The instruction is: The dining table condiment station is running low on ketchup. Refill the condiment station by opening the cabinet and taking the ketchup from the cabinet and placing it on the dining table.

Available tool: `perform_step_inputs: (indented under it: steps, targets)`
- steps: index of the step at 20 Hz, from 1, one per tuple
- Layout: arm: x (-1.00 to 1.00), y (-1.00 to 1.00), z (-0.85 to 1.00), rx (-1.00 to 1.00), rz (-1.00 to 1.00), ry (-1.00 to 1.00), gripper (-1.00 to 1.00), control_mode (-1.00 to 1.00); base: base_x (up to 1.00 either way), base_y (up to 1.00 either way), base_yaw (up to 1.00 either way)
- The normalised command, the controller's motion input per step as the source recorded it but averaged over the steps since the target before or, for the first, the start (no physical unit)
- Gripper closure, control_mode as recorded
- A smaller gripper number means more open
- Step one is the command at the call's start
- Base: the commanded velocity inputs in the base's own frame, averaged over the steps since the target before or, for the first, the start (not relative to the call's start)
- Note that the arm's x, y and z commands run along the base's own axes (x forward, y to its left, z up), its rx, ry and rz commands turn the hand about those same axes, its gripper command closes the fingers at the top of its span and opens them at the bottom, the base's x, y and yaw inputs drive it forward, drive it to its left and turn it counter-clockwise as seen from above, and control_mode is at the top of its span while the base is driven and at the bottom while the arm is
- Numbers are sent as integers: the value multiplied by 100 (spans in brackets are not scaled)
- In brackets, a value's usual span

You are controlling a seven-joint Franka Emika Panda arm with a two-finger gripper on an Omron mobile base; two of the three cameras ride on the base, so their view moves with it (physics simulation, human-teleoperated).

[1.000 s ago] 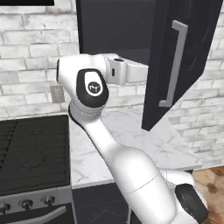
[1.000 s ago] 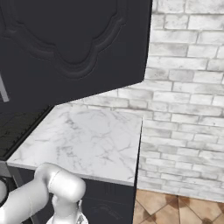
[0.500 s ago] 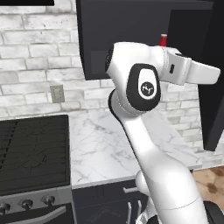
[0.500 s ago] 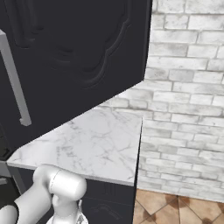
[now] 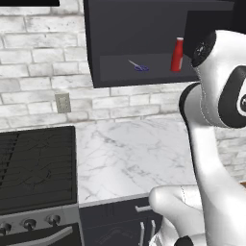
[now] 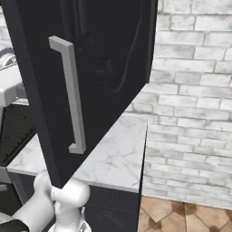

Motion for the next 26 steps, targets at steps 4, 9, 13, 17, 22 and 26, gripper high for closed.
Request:
perform_step_inputs:
  steps: [4,9,13,17,22,26]
  targets:
    - [-87,-12,3,0,7,-23,-100,-100,0,0,0]
    - [-70,85,0,0,22,-21,-100,-100,0,0,0]
    - [-38,100,7,5,28,-6,-100,-100,0,0,0]
    - [-4,90,34,3,34,16,-100,-100,0,0,0]
    - [18,21,26,7,49,31,-100,-100,0,0,0]
    - [38,-12,0,12,60,27,-100,-100,0,0,0]
